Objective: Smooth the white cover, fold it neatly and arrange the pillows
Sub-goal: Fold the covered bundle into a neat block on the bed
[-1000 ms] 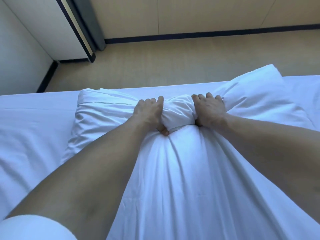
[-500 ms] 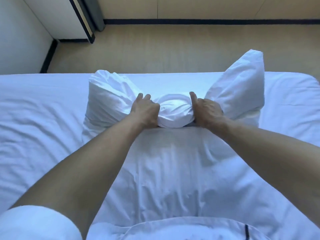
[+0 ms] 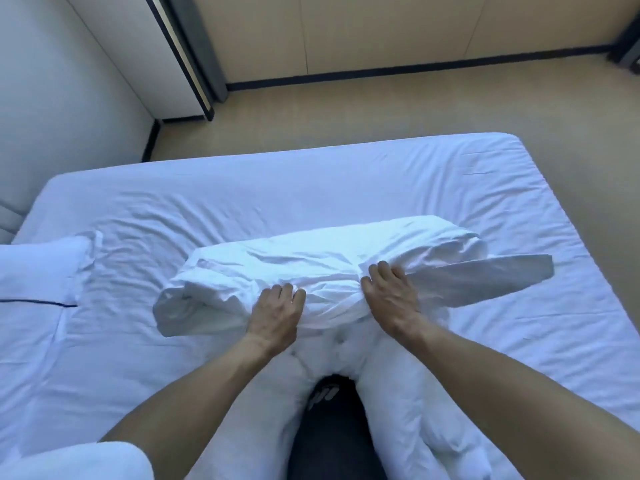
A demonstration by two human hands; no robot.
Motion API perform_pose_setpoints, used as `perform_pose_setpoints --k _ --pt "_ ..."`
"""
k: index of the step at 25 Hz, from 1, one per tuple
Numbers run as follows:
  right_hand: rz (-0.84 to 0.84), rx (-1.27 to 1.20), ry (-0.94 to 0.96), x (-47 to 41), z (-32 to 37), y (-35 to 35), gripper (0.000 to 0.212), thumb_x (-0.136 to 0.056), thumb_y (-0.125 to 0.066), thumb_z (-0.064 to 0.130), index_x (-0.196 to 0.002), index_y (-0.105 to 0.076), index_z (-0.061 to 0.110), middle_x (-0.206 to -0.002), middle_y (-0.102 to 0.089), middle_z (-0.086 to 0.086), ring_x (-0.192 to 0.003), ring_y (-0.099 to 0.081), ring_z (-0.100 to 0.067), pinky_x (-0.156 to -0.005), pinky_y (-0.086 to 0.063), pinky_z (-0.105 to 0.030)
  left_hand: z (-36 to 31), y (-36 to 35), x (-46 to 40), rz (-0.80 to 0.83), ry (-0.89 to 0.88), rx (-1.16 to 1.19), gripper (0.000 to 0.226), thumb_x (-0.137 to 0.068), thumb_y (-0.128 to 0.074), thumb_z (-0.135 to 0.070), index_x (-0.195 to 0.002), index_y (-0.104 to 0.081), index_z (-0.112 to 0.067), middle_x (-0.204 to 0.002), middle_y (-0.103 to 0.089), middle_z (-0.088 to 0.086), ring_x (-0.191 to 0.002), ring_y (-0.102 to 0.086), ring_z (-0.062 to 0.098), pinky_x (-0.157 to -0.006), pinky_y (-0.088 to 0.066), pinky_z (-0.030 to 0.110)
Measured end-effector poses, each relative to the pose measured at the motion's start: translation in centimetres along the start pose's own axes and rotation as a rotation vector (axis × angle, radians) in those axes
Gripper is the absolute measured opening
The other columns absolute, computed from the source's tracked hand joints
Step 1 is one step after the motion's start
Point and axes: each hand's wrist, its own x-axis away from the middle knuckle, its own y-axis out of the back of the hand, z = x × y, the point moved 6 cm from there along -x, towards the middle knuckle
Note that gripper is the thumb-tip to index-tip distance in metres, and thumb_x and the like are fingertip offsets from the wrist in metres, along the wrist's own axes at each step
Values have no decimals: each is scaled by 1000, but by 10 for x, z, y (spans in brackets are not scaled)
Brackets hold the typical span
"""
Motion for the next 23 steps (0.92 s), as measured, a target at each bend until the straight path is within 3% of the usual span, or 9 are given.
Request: perform_pose_setpoints --k 4,6,8,12,15,18,19,21,23 --pt "-224 7 106 149 24 48 30 -61 -59 -3 -88 -70 3 -111 -63 -23 -119 -46 -42 -111 -33 -55 -95 34 134 -139 145 38 76 -45 -72 4 -119 -56 2 -87 -62 15 -71 -59 36 -65 -51 40" --pt "-81 -14 119 199 34 45 46 -66 -60 -7 -111 -65 3 -125 -58 -25 -135 -42 -49 -120 -22 -64 -122 34 180 -102 205 14 84 -51 -70 1 -134 -53 3 -94 -64 16 -78 -61 37 -71 -50 43" --pt "86 -5 140 247 56 48 53 -74 -63 -5 -125 -57 4 -132 -56 -21 -136 -41 -47 -120 -23 -60 -145 37 225 -108 230 -5 77 -48 -75 3 -124 -63 1 -92 -63 16 -79 -60 38 -71 -50 42" --pt "76 -137 209 308 103 92 43 -74 -57 -3 -116 -53 9 -110 -64 -14 -109 -57 -36 -100 -40 -42 -151 62 298 -125 268 86 60 -50 -74 6 -108 -62 -4 -112 -54 20 -103 -50 39 -72 -48 44" --pt "-47 -273 230 337 126 132 37 -65 -54 -9 -98 -54 9 -84 -64 -10 -82 -62 -35 -79 -42 -40 -144 93 343 -237 254 88 43 -64 -61 4 -106 -61 -1 -133 -56 21 -132 -47 40 -99 -44 56" --pt "-149 -236 273 374 161 119 43 -47 -51 -11 -86 -57 7 -71 -62 -11 -67 -62 -33 -62 -41 -36 -154 69 393 -325 189 42 45 -66 -57 9 -111 -61 6 -132 -62 23 -129 -55 44 -115 -28 66" --pt "-109 -221 292 386 173 93 46 -46 -54 -12 -89 -59 5 -79 -65 -16 -74 -64 -36 -65 -47 -39 -162 45 405 -289 187 56 51 -65 -58 12 -115 -59 7 -136 -60 25 -129 -56 45 -113 -32 66" --pt "110 -220 290 404 189 19 57 -60 -66 -11 -116 -59 -3 -124 -62 -32 -116 -60 -46 -99 -49 -52 -180 -22 419 0 232 95 66 -69 -66 10 -132 -50 1 -151 -46 24 -137 -48 44 -109 -39 63" --pt "307 -199 244 420 187 -47 68 -87 -50 -3 -152 -31 -7 -164 -19 -31 -153 -19 -42 -127 -12 -49 -194 -92 424 493 304 117 79 -81 -69 -12 -150 -31 -14 -168 -14 17 -153 -20 36 -115 -30 64"
